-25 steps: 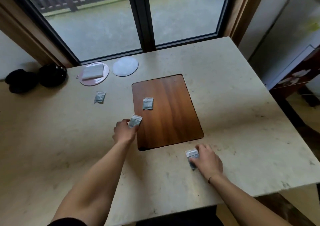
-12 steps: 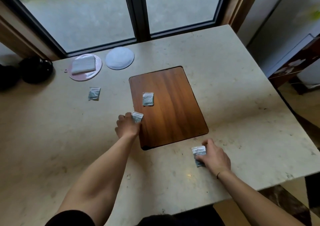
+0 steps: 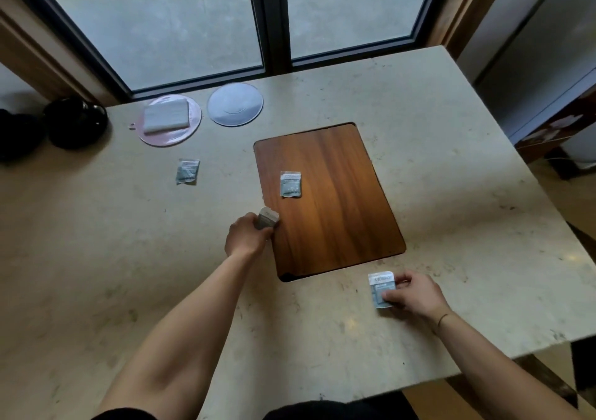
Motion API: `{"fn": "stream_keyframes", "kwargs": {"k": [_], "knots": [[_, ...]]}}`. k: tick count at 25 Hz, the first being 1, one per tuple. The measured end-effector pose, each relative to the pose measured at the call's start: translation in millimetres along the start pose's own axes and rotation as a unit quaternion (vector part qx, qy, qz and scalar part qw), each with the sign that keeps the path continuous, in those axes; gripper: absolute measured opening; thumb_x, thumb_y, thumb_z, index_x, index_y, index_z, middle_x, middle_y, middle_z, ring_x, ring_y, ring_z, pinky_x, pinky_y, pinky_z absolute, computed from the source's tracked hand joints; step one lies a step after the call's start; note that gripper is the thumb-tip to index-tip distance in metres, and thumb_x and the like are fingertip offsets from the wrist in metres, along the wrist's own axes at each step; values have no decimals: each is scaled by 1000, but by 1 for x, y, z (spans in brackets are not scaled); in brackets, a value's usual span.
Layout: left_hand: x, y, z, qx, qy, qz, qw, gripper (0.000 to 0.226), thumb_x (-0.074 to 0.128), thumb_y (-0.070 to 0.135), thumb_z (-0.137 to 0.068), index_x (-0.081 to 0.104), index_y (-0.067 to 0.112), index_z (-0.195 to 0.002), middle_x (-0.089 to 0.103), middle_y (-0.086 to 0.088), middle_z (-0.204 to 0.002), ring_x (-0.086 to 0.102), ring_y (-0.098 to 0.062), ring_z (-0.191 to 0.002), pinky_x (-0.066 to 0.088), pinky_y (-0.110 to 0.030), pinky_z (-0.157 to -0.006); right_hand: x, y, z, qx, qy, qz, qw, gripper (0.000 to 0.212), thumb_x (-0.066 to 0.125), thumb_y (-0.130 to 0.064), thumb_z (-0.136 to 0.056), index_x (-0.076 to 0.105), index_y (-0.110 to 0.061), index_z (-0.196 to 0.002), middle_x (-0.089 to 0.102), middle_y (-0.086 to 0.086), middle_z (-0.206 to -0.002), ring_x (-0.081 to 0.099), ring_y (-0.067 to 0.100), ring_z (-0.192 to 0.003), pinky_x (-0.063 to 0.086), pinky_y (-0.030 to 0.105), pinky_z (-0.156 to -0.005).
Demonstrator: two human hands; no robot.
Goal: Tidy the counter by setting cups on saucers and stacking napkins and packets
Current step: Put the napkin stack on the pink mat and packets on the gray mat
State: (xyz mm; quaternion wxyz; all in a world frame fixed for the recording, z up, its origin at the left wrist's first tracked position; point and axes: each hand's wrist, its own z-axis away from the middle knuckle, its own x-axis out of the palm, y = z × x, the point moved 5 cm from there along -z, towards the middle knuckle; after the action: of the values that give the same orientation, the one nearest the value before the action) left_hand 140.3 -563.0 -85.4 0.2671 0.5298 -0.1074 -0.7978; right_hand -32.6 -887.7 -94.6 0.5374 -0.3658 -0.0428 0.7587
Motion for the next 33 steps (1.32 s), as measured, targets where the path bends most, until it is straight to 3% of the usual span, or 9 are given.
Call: {"fn": "stream_keyframes", "kwargs": {"k": [3,9,14,18,21,23,25,27,33], "knots": [[-10,-9,-5,0,-20,54,998,28,67,32,-86,66,13,-107,69,-9,-105,62,-26,-91,43,-30,-73,7,-22,-8,-2,-31,-22,999,46,85,-15,-70,64,-10,-111,72,8,-104,70,22,-91,57,42,-89],[-48,-47,-13,-67,12,244,967,19,75,28,-76,70,16,-91,73,-4,-81,70,-22,-75,44,-26,-62,30,-119,-10,-83,-65,-86,991,43,81,-8,-73,59,-13,-110,69,5,-97,66,16,-85,51,26,-64],[-89,-76,-34,-104,68,300,946,11,68,28,-84,69,18,-86,72,-6,-87,66,-22,-79,50,-36,-73,52,-193,-25,-116,-70,-136,981,33,77,-10,-78,63,-12,-107,68,3,-95,65,16,-85,49,27,-63],[-114,-91,-58,-140,83,351,922,11,68,21,-85,68,12,-91,67,-9,-82,58,-21,-68,44,-30,-58,68,-228,-47,-110,-60,-146,981,29,74,-12,-81,64,-13,-108,69,7,-103,65,20,-87,46,28,-61],[-130,-101,-80,-150,94,334,926,14,70,18,-82,67,10,-93,69,-9,-83,62,-21,-65,43,-26,-52,73,-244,-65,-102,-24,-154,982,28,75,-12,-80,63,-14,-105,69,9,-109,65,22,-92,53,34,-74],[-141,-108,-98,-150,107,299,936,18,72,21,-76,68,8,-88,71,-13,-85,67,-29,-72,51,-31,-58,74,-253,-73,-95,-5,-147,985,29,73,-13,-82,63,-12,-109,67,9,-112,64,22,-94,55,39,-85],[-150,-113,-119,-142,119,250,950,18,72,24,-72,69,12,-85,73,-14,-88,70,-33,-83,58,-42,-75,75,-259,-80,-98,27,-130,986,31,73,-14,-84,63,-8,-112,67,11,-114,63,21,-92,55,31,-75],[-158,-112,-134,-125,132,205,962,19,73,22,-74,72,11,-89,74,-13,-90,69,-31,-87,56,-39,-82,76,-263,-85,-103,61,-114,986,32,73,-15,-84,64,-5,-114,67,13,-117,63,22,-93,52,26,-68],[-155,-100,-165,-110,104,175,973,19,76,22,-79,72,10,-93,71,-7,-92,63,-21,-85,47,-26,-75,86,-260,-92,-119,125,-54,983,36,73,-19,-84,64,-3,-116,66,15,-121,65,28,-105,55,31,-77]]}}
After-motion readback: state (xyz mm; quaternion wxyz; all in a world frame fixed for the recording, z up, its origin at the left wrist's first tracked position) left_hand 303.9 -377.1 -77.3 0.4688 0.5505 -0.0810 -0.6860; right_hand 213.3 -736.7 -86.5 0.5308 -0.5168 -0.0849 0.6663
